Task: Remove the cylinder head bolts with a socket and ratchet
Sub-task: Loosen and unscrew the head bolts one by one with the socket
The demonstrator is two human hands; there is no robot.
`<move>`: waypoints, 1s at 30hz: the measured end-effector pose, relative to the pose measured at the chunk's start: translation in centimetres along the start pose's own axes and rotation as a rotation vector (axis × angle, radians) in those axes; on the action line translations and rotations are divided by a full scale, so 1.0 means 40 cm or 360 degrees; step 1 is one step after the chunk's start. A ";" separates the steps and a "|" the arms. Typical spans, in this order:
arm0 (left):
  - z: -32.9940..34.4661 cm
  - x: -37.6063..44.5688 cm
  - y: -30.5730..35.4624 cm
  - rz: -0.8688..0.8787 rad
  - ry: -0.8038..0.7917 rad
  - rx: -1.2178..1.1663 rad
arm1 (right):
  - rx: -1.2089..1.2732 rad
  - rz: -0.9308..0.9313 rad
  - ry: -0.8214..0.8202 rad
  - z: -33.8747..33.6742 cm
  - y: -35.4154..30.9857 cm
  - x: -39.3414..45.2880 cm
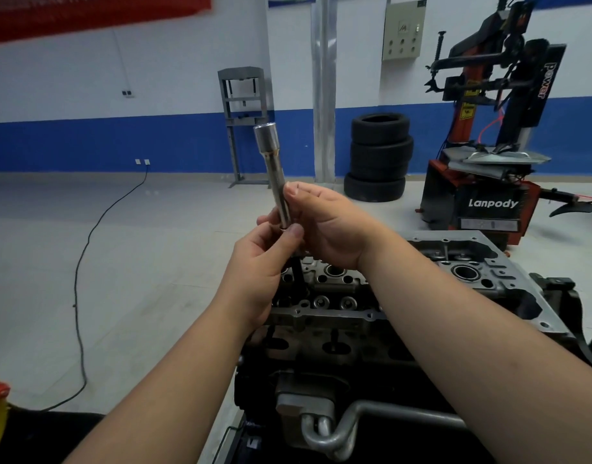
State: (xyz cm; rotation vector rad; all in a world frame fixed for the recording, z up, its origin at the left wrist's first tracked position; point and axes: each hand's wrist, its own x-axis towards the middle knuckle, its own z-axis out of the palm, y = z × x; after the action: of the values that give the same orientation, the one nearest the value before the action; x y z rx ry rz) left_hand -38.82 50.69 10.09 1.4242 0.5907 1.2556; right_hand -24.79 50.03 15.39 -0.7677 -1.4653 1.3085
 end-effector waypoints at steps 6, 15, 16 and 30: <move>-0.005 -0.002 0.011 -0.0035 -0.0096 -0.0091 | 0.0063 -0.0001 -0.0019 -0.005 0.000 0.001; 0.006 0.000 0.006 -0.0036 0.0012 -0.0003 | 0.0151 0.0015 -0.0052 0.001 -0.001 -0.003; 0.003 0.001 0.008 -0.0053 -0.0006 -0.0032 | 0.0136 0.0023 -0.0049 0.000 -0.001 -0.002; -0.003 0.005 0.000 -0.0019 0.0009 -0.0020 | 0.0108 -0.0006 -0.0047 0.004 -0.003 -0.005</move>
State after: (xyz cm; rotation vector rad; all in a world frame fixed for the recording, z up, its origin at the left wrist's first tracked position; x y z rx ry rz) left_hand -38.87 50.94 10.14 1.4051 0.5930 1.2526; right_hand -24.87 49.76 15.45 -0.7038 -1.4375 1.3651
